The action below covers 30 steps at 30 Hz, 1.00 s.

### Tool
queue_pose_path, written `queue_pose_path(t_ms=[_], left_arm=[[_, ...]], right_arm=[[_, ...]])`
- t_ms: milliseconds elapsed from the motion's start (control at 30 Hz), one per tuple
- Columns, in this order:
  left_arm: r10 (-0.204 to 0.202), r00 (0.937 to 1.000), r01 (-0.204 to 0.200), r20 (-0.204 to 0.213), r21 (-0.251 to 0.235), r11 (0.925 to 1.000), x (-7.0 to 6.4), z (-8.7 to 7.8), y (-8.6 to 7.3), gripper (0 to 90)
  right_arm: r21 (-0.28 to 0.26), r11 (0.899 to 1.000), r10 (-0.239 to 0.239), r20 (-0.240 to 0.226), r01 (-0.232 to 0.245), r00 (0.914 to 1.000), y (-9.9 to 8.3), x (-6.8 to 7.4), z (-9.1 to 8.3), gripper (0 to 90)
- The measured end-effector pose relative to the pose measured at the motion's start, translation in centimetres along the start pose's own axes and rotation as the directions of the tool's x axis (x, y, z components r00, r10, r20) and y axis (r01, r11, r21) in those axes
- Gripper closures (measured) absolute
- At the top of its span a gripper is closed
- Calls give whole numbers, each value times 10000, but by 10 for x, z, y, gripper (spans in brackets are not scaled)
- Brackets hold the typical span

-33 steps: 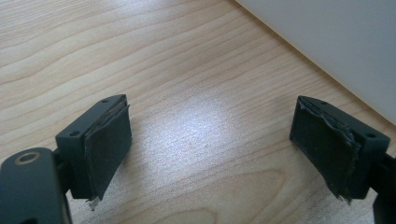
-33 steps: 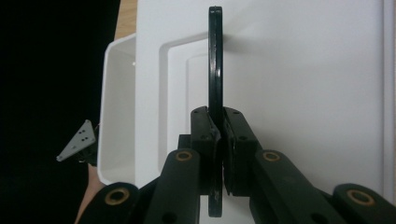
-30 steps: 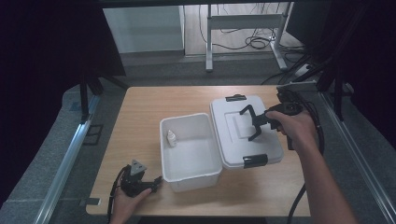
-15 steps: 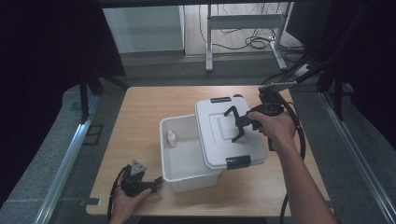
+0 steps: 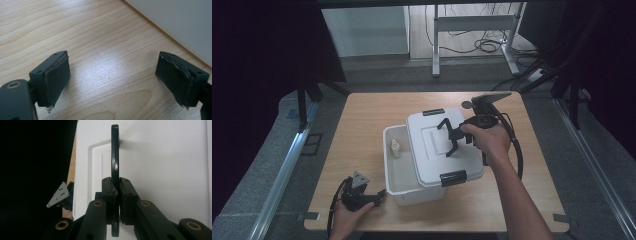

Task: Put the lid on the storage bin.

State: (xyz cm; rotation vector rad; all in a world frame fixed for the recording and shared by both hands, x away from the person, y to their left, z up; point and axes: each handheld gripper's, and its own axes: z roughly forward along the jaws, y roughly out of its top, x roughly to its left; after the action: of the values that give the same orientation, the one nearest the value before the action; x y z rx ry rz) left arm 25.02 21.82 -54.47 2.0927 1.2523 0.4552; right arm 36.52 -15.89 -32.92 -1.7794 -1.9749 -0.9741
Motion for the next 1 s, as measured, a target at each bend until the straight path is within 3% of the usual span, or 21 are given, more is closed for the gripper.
queue_pose_path(t_ms=[333, 767, 1000], left_arm=[[-11, 10000, 11, -11, -3, 10000, 0, 0, 0, 121], [-22, 10000, 22, -6, -5, 10000, -1, -1, -1, 121], [-18, 10000, 18, -5, 1, 10000, -1, -1, -1, 121]], right_arm=[[122, 9998, -178, -117, 179, 9998, -1, 15, 6, 837], [311, 9994, -106, -314, 116, 9994, 0, 39, 30, 835], [132, 9997, 191, -215, -188, 9996, -3, 43, 39, 834]])
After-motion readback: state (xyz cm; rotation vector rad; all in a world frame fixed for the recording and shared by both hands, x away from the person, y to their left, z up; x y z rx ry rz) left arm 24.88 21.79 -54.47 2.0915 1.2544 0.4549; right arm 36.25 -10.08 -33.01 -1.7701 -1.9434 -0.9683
